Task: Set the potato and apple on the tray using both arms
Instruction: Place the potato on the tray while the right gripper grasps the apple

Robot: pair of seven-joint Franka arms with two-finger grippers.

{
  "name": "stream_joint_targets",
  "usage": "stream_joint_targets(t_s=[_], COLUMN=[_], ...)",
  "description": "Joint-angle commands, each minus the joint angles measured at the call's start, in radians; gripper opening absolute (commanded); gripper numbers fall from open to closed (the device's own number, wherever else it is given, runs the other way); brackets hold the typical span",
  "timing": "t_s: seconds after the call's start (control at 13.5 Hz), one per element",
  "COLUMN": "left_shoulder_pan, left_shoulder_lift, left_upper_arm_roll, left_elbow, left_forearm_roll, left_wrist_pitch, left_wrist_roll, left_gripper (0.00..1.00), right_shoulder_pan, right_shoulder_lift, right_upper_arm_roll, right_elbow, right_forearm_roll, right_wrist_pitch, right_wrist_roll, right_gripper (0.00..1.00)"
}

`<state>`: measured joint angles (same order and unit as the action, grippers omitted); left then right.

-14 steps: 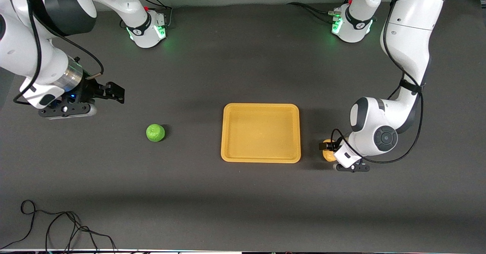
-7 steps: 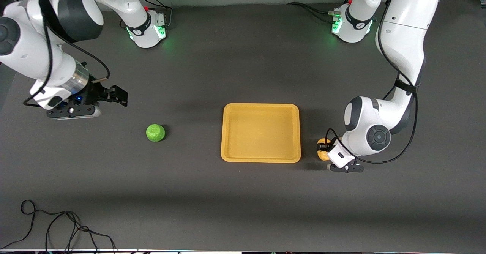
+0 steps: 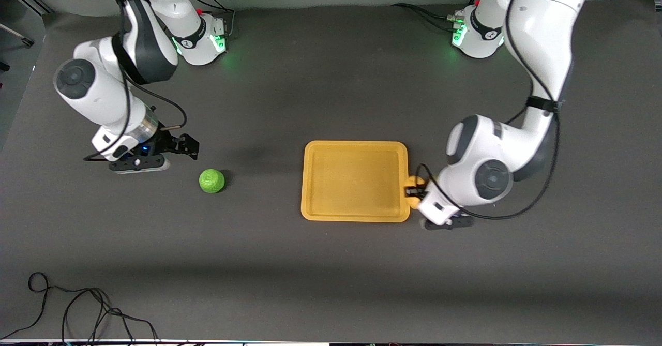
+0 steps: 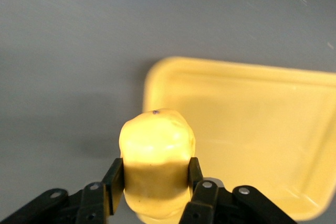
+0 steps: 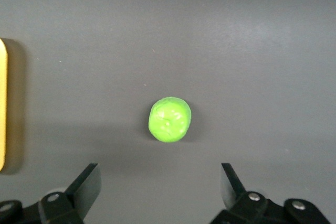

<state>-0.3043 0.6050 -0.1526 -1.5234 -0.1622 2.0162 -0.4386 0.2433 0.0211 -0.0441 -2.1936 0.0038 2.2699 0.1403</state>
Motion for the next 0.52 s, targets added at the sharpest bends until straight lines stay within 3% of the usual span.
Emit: stream_joint_targets(t_s=[0.0, 0.22, 0.37, 0.44], left_shoulder_pan=[-0.073, -0.076, -0.090, -0.090], left_shoulder_lift=[0.054, 0.085, 0.104, 0.104], left_upper_arm_roll=[0.008, 0.008, 0.011, 0.011], left_elbow=[0.011, 0.006, 0.002, 0.002], left_forearm_roll=[0.018, 0.045, 0.046, 0.046], left_wrist_pitch=[0.007, 0.009, 0.010, 0.021], left_wrist_roll=[-0.048, -0.048, -0.048, -0.048], left_gripper=[0.08, 0.09, 0.15, 0.44], right_shoulder_pan=[0.014, 0.013, 0.011, 0.011], right_shoulder_lift=[0.075, 0.183, 0.246, 0.275], right_upper_arm_roll=[-0.003, -0.005, -0.005, -0.005], right_elbow=[-0.014, -0.018, -0.017, -0.017], right_forearm_roll=[0.012, 0.012, 0.012, 0.012], right_wrist_pitch=[0.106, 0.232, 0.307, 0.344], right_wrist_roll=[0.013, 0.010, 0.009, 0.010], right_gripper=[1.00, 1.00, 1.00, 1.00])
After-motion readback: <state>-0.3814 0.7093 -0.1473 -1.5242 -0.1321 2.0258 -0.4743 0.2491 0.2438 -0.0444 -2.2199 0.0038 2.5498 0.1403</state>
